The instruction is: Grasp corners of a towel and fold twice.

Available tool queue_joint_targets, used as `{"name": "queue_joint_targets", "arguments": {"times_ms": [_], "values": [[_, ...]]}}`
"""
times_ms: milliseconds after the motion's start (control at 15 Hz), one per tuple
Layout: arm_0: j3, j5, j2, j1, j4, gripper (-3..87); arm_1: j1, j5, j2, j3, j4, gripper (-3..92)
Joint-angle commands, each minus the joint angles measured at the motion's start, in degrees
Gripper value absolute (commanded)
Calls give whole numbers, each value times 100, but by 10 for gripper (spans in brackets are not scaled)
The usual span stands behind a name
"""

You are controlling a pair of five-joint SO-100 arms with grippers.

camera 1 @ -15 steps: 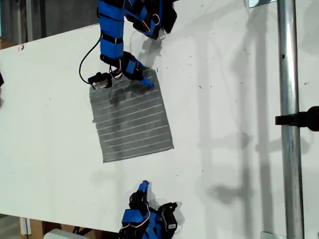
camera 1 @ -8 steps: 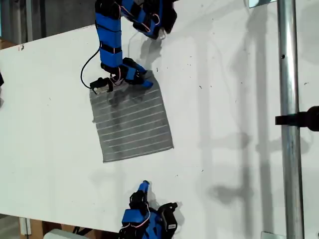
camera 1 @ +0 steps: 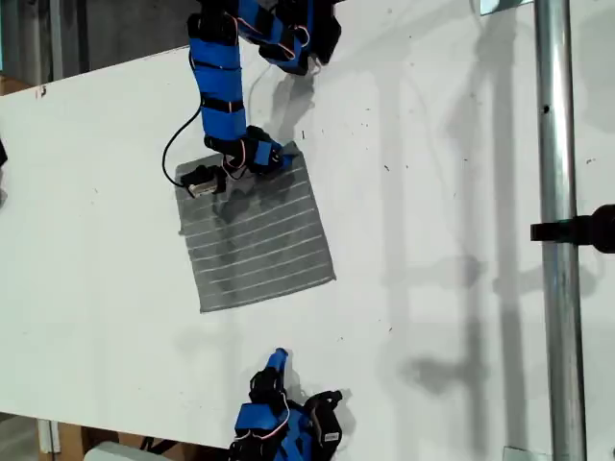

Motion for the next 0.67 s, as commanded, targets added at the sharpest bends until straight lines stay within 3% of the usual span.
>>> {"name": "queue_joint_targets", "arguments": {"times_ms": [0, 133, 333, 600], "values": [[-202, -53, 18, 79, 0, -30, -53, 44, 88, 53, -97, -2], [-1020, 44, -255, 26, 18, -31, -44, 44, 97, 79, -114, -2], [-3208, 325, -3516, 26, -343, -31, 0, 0, 105, 79, -141, -2], [-5906, 1538, -7084, 343, -519, -30, -44, 0, 105, 79, -158, -2]]}}
